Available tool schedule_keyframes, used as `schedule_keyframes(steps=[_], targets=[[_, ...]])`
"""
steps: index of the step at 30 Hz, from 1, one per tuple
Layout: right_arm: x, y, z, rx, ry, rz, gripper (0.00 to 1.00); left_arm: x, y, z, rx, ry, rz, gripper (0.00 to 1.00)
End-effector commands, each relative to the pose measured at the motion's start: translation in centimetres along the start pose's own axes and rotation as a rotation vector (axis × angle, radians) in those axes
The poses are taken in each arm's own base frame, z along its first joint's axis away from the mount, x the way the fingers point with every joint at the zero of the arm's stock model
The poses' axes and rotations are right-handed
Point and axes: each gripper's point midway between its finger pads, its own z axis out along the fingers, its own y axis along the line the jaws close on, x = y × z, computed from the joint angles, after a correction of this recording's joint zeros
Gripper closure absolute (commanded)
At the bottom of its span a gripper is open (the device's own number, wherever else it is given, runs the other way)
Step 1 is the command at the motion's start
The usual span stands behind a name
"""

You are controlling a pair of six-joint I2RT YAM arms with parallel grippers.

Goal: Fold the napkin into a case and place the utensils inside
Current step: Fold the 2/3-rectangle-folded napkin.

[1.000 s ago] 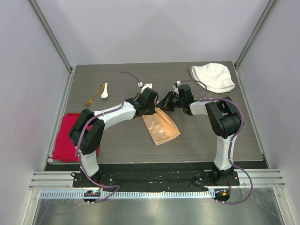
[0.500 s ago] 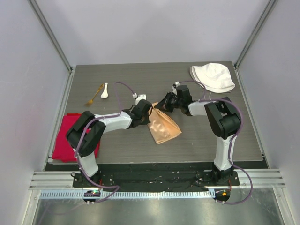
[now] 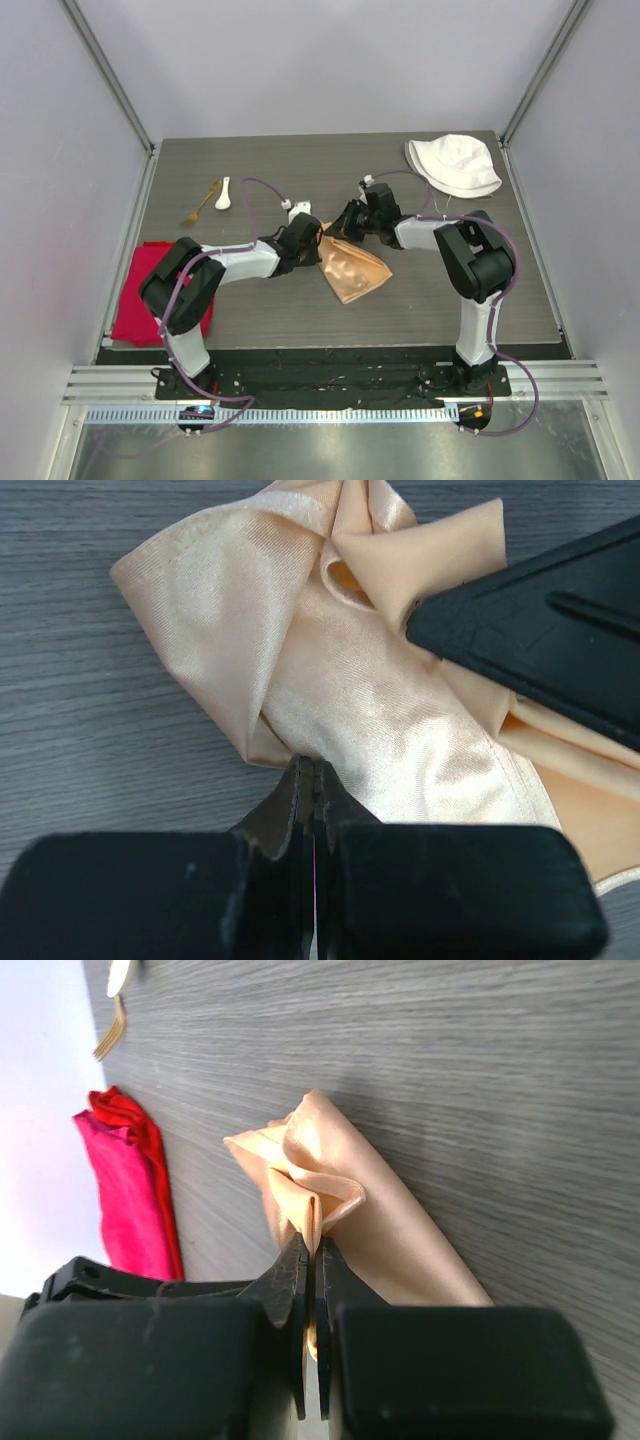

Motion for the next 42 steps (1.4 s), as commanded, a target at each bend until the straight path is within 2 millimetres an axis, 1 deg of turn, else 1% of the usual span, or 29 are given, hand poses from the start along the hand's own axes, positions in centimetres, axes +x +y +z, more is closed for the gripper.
schedule_keyframes(steps=[1, 3, 4, 5, 7, 8, 9, 10, 11, 12, 15, 16, 18, 20, 25, 28, 29, 32, 35, 36, 39, 42], targets=[[-3.1, 3.4, -1.5, -0.027, -0.074, -0.12, 0.94, -1.7, -2.2, -2.1, 0.113, -0.009, -0.044, 1.0], [-3.4, 3.4, -1.6, -0.023, -0.077, -0.125, 0.94, -3.2, -2.5, -3.3, 0.127, -0.01, -0.069, 1.0], [-3.6, 3.4, -1.6, -0.024, -0.078, -0.125, 0.93, -4.6, -3.4, -3.8, 0.148, -0.023, -0.083, 1.0], [-3.6, 3.3, -1.7, -0.023, -0.076, -0.122, 0.93, -5.1, -3.2, -3.6, 0.139, -0.021, -0.092, 1.0], [-4.0, 3.3, -1.8, -0.024, -0.082, -0.119, 0.93, -5.6, -3.0, -3.2, 0.119, -0.004, -0.094, 1.0], [-4.1, 3.2, -1.8, -0.025, -0.082, -0.117, 0.93, -6.6, -3.3, -3.0, 0.125, -0.016, -0.1, 1.0], [-4.2, 3.4, -1.8, -0.031, -0.082, -0.119, 0.93, -6.2, -3.0, -2.2, 0.104, 0.004, -0.104, 1.0], [-4.3, 3.5, -1.8, -0.035, -0.08, -0.12, 0.94, -6.2, -2.9, -1.9, 0.097, 0.013, -0.11, 1.0], [-4.3, 3.5, -1.8, -0.033, -0.076, -0.118, 0.94, -6.7, -3.1, -1.6, 0.099, 0.007, -0.11, 1.0], [-4.4, 3.7, -1.8, -0.038, -0.075, -0.121, 0.95, -6.3, -2.8, -0.9, 0.082, 0.014, -0.106, 1.0], [-4.5, 3.8, -1.7, -0.043, -0.07, -0.119, 0.97, -7.0, -2.5, 0.0, 0.068, 0.0, -0.108, 1.0], [-4.3, 3.7, -1.6, -0.043, -0.066, -0.121, 0.98, -6.9, -2.5, 0.5, 0.064, 0.005, -0.107, 1.0], [-4.3, 3.7, -1.6, -0.045, -0.064, -0.118, 0.99, -7.4, -2.9, 0.7, 0.075, 0.0, -0.108, 1.0], [-4.4, 3.7, -1.6, -0.045, -0.065, -0.113, 0.99, -7.4, -3.1, 0.7, 0.082, 0.003, -0.108, 1.0], [-4.7, 3.6, -1.6, -0.044, -0.068, -0.112, 0.99, -6.7, -2.0, 0.6, 0.036, 0.013, -0.113, 1.0], [-4.5, 3.5, -1.5, -0.049, -0.06, -0.107, 0.99, -6.7, -1.7, 1.1, 0.022, 0.01, -0.11, 1.0], [-4.6, 3.5, -1.6, -0.051, -0.061, -0.105, 0.99, -6.4, -1.5, 1.5, 0.019, 0.018, -0.107, 1.0], [-4.3, 3.6, -1.6, -0.059, -0.055, -0.101, 0.99, -6.8, -1.7, 2.4, 0.012, 0.012, -0.099, 1.0], [-4.4, 3.7, -1.8, -0.059, -0.057, -0.104, 0.99, -7.4, -2.0, 2.8, 0.017, -0.008, -0.092, 1.0], [-4.3, 3.7, -1.7, -0.059, -0.054, -0.104, 0.99, -7.3, -1.9, 3.1, 0.008, -0.006, -0.089, 1.0], [-4.2, 3.6, -1.7, -0.056, -0.051, -0.102, 0.99, -7.7, -1.6, 3.3, -0.007, -0.016, -0.08, 1.0], [-4.2, 3.6, -1.7, -0.056, -0.049, -0.104, 0.99, -7.9, -1.5, 3.0, -0.011, -0.025, -0.077, 1.0]])
